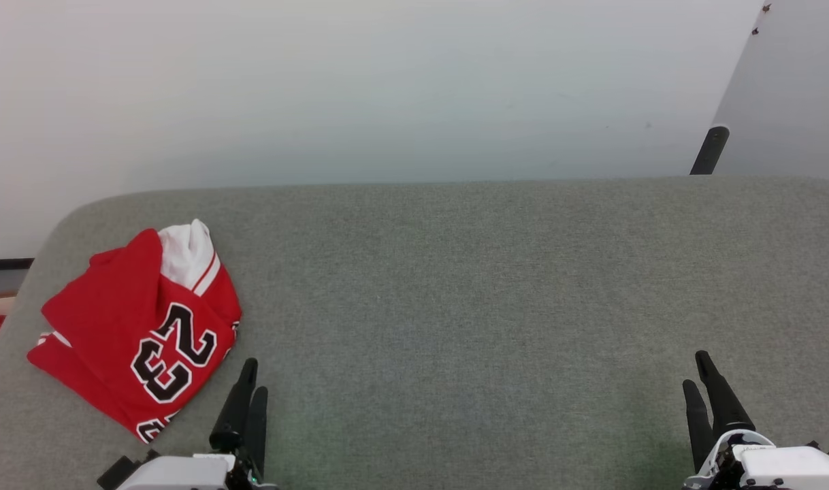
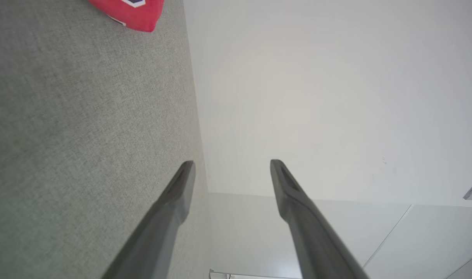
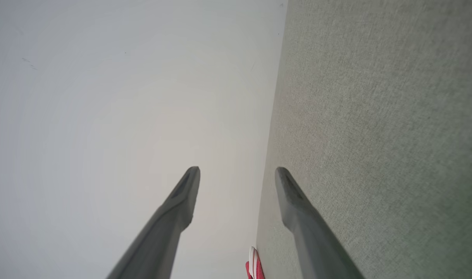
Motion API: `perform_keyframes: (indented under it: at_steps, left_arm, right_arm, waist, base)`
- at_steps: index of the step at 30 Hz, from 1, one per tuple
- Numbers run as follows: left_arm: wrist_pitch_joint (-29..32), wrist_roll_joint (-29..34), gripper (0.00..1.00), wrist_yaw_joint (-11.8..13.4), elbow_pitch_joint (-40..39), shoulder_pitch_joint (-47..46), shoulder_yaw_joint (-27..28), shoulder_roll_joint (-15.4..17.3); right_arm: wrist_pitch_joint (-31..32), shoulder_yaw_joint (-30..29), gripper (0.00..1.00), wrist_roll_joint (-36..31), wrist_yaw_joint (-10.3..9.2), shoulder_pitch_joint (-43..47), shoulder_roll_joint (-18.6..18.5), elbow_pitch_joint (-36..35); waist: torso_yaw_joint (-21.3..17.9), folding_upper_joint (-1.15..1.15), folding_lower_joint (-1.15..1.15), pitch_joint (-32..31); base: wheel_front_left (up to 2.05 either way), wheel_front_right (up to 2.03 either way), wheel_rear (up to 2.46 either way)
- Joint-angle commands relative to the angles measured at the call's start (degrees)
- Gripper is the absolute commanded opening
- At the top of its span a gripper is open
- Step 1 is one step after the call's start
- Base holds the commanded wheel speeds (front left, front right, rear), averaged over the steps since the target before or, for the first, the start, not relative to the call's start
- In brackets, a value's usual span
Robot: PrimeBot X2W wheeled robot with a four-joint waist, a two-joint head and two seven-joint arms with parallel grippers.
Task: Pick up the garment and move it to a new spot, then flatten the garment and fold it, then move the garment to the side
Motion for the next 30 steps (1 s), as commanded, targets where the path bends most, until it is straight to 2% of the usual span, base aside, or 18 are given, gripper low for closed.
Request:
perform_keyframes:
  at_steps: [1, 7, 13, 19, 30]
  left_arm:
    - [-0.31, -0.23, 1.0, -0.16, -1.12, -0.64, -0.36, 0.46]
    - [-1.78, 0.75, 1.0, -0.15, -1.53, -0.47, -1.46, 1.11]
    - [-3.51, 5.91, 1.0, 0.41, -1.36, -0.55, -3.06, 2.65]
    - [-4.92, 12.8, 1.0, 1.27, -1.21, -0.49, -3.76, 3.11]
    - [-7.02, 31.96, 1.0, 3.86, -2.24, 0.29, -3.92, 3.49]
  right_arm:
    - [-0.52, 0.42, 1.0, -0.6, 0.13, 0.0, -0.27, -1.04]
    - [-1.91, 1.44, 1.0, -2.53, 0.16, 0.19, -0.64, -1.05]
    - [-3.22, 2.05, 1.0, -6.2, 0.18, 0.37, -0.89, -1.0]
    - [-4.46, 2.45, 1.0, -11.49, 0.2, 0.7, -1.11, -0.92]
    - [-6.55, 2.65, 1.0, -27.06, 0.24, 1.44, -1.01, -1.1]
  waist:
    - [-0.01, 0.0, 0.0, -0.05]
    - [-0.08, 0.0, 0.0, -0.37]
    - [-0.16, 0.0, 0.0, -0.67]
    - [-0.22, 0.0, 0.0, -1.0]
    - [-0.3, 0.0, 0.0, -1.67]
  base:
    - [0.0, 0.0, 0.0]
    - [0.0, 0.0, 0.0]
    - [0.0, 0.0, 0.0]
    - [0.0, 0.0, 0.0]
    - [0.0, 0.0, 0.0]
